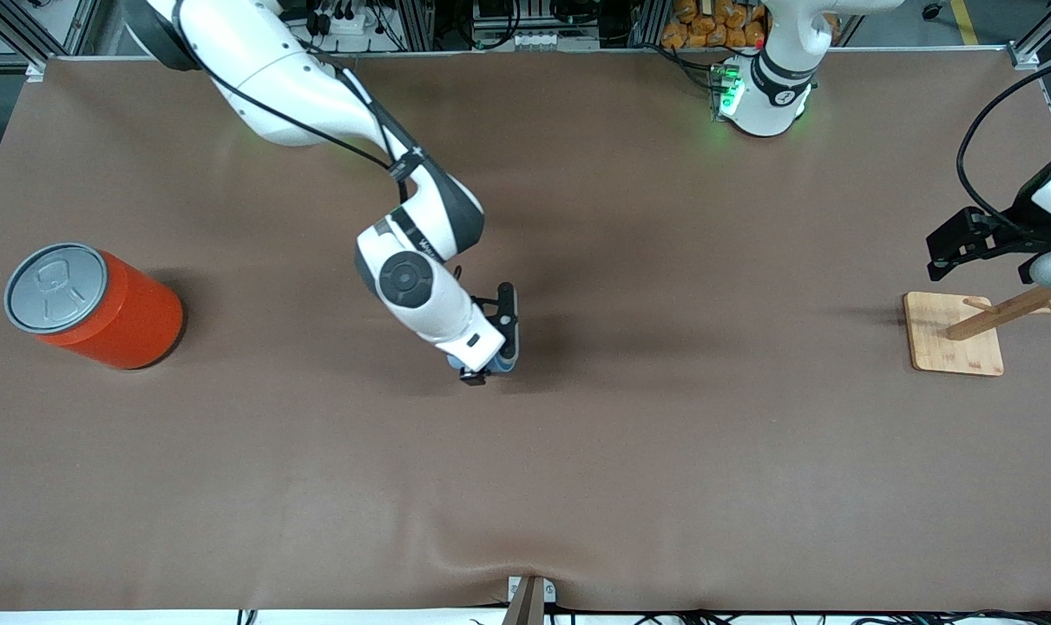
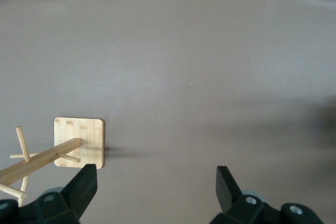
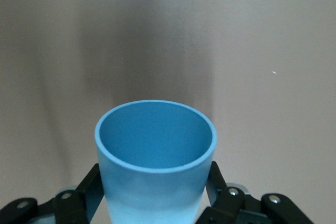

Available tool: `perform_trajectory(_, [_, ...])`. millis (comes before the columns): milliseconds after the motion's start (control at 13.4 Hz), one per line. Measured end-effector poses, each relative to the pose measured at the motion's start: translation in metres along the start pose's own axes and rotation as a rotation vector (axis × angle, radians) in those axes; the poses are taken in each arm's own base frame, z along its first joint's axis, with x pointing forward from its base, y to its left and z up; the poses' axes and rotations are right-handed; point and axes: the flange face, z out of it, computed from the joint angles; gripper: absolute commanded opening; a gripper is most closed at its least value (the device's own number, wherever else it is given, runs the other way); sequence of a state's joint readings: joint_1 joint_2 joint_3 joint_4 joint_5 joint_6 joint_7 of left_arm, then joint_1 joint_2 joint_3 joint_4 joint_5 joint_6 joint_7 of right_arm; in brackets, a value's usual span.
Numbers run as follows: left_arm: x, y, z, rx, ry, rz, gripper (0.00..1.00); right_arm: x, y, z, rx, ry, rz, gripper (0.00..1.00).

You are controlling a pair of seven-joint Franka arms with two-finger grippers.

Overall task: Flip cup
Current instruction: 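Carry the blue cup with the right gripper to the table middle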

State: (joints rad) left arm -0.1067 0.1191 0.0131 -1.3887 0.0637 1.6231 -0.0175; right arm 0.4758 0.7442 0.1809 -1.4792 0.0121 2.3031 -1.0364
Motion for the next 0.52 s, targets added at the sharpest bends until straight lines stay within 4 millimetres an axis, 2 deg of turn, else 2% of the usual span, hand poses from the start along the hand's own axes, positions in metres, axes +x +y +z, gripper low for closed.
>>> perform_trajectory(75, [0.0000, 0.0000, 0.0000, 0.000, 0.000, 0.000, 1.00, 0.0011, -0.0015, 0.0043, -0.001, -0.006, -0.007, 0.12])
perform_trajectory(149, [0.0000, 0.0000, 0.0000, 0.000, 0.000, 0.000, 1.00, 0.0005, -0.0014, 0.0073, -0.003, -0.010, -0.010, 0.16])
perform_trajectory(224, [0.0000, 0.0000, 0.0000, 0.000, 0.000, 0.000, 1.00, -0.0001, -0.0008, 0.0095, -0.007, -0.009, -0.011, 0.39])
perform_trajectory(299, [0.0000, 0.0000, 0.0000, 0.000, 0.000, 0.000, 1.00, 0.0002, -0.0005, 0.0112, -0.013, -0.007, -0.012, 0.78])
perform_trajectory(373, [0.0000, -0.0001, 0.0000, 0.000, 0.000, 0.000, 1.00, 0.0017, -0.0004, 0.0124, -0.024, -0.006, -0.020, 1.00])
perform_trajectory(522, [0.0000, 0.0000, 0.0000, 0.000, 0.000, 0.000, 1.00, 0.0082, -0.0024, 0.0131, -0.052, -0.017, -0.053, 1.00])
